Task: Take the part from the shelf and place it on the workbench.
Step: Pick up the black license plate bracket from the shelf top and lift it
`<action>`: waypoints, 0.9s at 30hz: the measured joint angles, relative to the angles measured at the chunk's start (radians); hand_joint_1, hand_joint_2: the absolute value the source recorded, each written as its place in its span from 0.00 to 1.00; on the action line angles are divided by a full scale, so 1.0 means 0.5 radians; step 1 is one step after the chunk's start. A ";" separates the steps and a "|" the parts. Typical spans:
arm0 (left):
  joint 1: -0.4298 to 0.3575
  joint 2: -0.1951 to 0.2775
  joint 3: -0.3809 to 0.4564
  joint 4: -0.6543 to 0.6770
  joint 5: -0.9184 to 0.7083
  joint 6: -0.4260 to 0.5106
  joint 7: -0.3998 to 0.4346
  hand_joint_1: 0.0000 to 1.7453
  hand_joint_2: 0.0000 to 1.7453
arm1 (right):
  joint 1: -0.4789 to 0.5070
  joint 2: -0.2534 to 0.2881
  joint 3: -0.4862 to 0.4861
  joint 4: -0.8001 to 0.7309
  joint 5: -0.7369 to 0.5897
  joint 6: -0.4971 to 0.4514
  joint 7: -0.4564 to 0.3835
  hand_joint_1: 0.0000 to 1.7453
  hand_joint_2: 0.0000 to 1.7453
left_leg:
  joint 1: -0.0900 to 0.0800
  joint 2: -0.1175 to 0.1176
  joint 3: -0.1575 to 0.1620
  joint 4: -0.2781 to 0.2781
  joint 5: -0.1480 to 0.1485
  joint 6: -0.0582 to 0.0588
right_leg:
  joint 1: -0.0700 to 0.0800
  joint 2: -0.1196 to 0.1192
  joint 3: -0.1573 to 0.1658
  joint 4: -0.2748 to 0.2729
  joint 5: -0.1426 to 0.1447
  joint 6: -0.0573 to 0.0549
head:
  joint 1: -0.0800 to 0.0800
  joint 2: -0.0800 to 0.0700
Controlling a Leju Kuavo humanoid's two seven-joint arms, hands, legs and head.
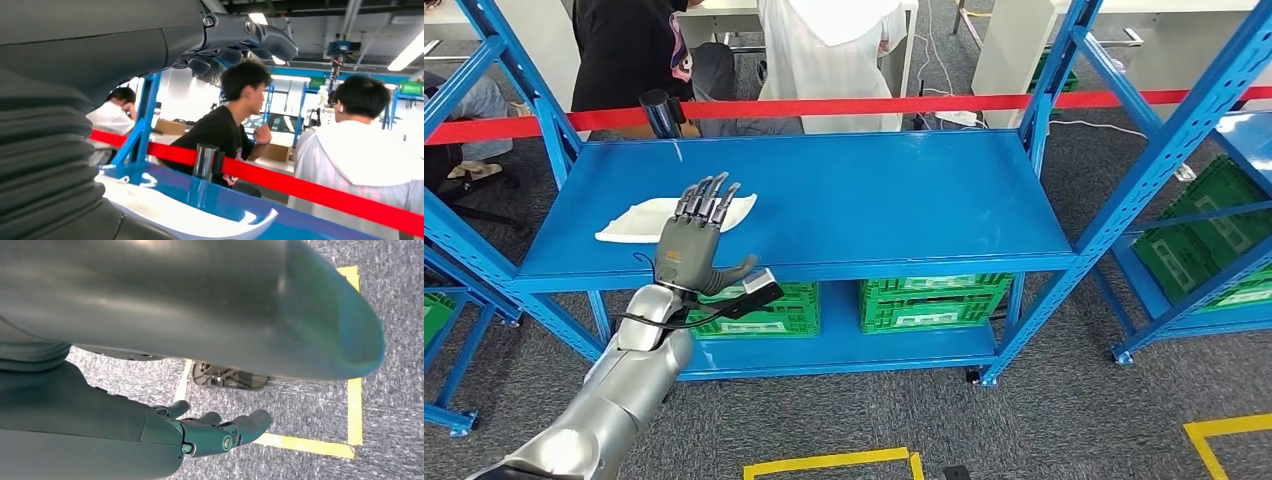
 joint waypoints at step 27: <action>-0.303 0.081 -0.324 0.397 -0.480 -0.399 0.487 0.00 1.00 | -0.034 -0.007 -0.080 0.000 -0.083 -0.068 -0.042 0.00 0.00 | 0.000 0.000 0.001 0.000 0.001 -0.001 | 0.000 0.000 -0.001 0.003 -0.001 -0.001 | 0.000 0.000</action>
